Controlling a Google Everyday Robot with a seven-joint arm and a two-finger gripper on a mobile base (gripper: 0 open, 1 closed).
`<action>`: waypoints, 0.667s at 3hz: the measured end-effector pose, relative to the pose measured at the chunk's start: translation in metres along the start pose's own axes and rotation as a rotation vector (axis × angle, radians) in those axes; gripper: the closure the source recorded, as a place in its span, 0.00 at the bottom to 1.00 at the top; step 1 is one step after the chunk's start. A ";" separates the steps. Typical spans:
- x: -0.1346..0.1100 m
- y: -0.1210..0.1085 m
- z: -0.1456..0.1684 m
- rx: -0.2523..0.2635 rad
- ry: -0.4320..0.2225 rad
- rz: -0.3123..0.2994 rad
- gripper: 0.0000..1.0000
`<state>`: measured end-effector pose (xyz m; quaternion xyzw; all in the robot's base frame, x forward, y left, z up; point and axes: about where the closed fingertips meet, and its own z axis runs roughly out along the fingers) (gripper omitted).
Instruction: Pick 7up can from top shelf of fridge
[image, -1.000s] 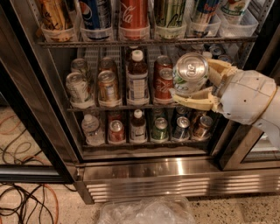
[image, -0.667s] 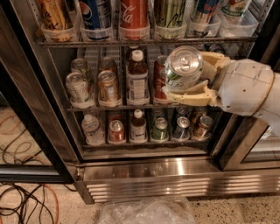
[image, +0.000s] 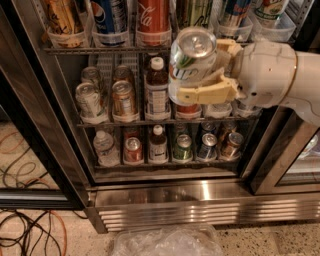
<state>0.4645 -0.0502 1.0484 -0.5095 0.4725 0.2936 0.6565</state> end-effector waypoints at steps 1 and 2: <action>-0.007 0.001 0.005 -0.110 -0.036 0.139 1.00; -0.010 0.005 0.009 -0.130 -0.036 0.176 1.00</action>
Offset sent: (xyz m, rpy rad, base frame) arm -0.0011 0.0053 0.0056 0.0281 0.1067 0.0994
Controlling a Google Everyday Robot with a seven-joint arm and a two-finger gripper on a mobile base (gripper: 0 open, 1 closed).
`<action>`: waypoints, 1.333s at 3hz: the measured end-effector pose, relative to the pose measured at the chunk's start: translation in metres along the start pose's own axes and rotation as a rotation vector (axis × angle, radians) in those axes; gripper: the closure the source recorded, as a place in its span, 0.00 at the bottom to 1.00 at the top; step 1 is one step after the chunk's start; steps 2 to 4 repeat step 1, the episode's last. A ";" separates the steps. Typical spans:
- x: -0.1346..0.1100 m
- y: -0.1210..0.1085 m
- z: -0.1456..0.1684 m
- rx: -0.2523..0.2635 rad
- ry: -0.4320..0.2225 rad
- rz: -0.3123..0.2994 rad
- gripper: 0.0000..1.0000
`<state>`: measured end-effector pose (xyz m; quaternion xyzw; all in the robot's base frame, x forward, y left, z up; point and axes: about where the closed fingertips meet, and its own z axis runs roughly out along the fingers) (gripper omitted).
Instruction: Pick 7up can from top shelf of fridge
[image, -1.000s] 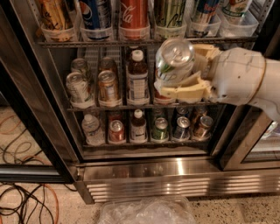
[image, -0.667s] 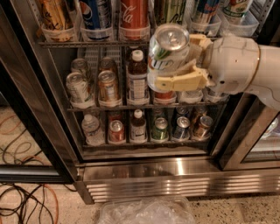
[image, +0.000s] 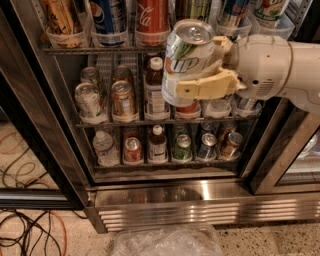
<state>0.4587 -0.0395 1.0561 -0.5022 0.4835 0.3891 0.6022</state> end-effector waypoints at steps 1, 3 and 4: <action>0.000 0.000 0.000 0.000 0.000 -0.001 1.00; 0.000 0.000 0.000 0.000 0.000 -0.001 1.00; 0.000 0.000 0.000 0.000 0.000 -0.001 1.00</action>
Offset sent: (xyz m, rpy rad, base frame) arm 0.0000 0.0000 0.0000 0.0000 0.0000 0.0000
